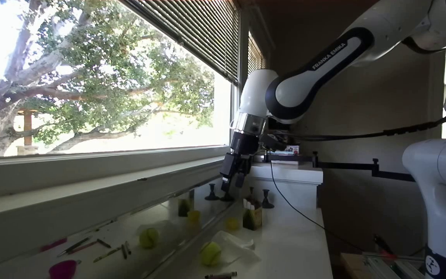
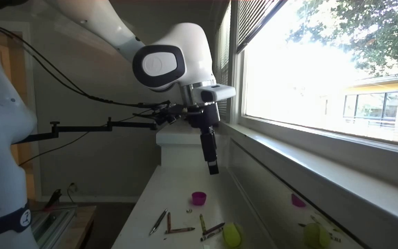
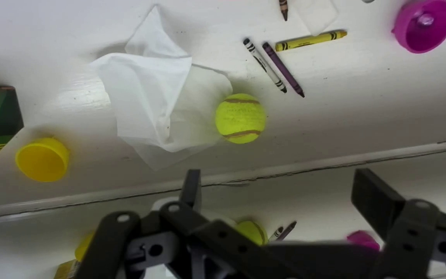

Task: Use the tissue to wipe the window

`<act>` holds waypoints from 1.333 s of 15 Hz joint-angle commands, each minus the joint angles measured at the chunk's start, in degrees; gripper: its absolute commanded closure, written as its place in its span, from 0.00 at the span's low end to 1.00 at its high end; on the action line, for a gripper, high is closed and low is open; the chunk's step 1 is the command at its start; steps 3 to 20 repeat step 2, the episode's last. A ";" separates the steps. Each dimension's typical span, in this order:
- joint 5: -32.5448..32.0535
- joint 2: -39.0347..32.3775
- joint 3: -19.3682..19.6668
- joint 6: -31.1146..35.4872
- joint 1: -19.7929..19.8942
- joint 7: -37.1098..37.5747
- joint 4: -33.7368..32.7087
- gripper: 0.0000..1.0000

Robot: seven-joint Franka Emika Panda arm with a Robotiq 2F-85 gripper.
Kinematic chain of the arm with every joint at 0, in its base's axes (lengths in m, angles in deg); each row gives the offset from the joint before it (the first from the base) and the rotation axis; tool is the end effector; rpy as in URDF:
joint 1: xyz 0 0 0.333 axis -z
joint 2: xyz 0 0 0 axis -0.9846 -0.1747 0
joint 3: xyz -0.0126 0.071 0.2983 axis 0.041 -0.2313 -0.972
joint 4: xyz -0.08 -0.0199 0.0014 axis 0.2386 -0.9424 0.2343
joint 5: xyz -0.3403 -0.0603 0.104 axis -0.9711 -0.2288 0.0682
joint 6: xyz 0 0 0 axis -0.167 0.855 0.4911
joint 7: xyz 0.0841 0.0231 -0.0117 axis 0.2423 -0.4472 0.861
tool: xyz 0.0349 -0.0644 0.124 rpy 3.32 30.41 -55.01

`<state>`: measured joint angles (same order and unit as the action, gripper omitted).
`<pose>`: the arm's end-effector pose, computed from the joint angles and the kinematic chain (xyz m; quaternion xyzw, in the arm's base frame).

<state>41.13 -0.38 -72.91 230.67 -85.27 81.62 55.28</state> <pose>0.4552 -0.0617 0.3764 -0.9775 0.1611 -0.1350 0.0199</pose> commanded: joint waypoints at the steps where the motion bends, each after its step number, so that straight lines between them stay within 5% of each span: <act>1: 1.58 -0.19 -3.84 -0.09 3.85 -1.17 -0.06 0.00; 20: 1.58 -0.19 -3.85 -0.09 3.85 -1.17 -0.06 0.00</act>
